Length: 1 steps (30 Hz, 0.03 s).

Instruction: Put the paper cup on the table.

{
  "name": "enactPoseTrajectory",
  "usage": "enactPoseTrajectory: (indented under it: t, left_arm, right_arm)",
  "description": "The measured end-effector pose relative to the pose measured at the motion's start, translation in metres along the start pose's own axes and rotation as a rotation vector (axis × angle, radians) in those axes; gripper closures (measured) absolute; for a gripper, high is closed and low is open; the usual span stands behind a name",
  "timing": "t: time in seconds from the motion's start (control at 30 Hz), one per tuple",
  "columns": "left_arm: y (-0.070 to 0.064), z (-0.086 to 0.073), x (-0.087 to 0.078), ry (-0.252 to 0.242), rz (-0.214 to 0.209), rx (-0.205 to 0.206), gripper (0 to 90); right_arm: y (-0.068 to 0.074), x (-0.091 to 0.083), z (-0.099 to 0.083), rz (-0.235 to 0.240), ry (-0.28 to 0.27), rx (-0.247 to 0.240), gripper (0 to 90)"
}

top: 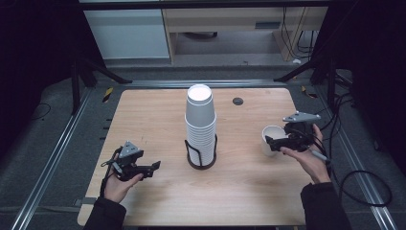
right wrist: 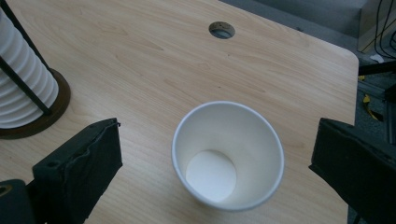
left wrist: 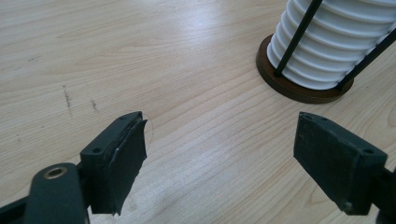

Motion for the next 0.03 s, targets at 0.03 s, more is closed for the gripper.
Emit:
enactPoseTrajectory:
  t: [0.03]
  left_arm:
    - [0.0004, 0.0001, -0.0003, -0.002, 0.000, -0.001, 16.1]
  right_arm:
    - [-0.0007, -0.0031, -0.0045, -0.006, -0.007, 0.000, 1.9]
Point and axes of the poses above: each handheld gripper's, and its own axes: x roughly forward along the jaws, z roughly out of its top, y roughly to its left, the point moved 5 cm from there along x, roughly forward along the jaws, and after that the axes turned 6 degrees about y, right-handed, at the moved point
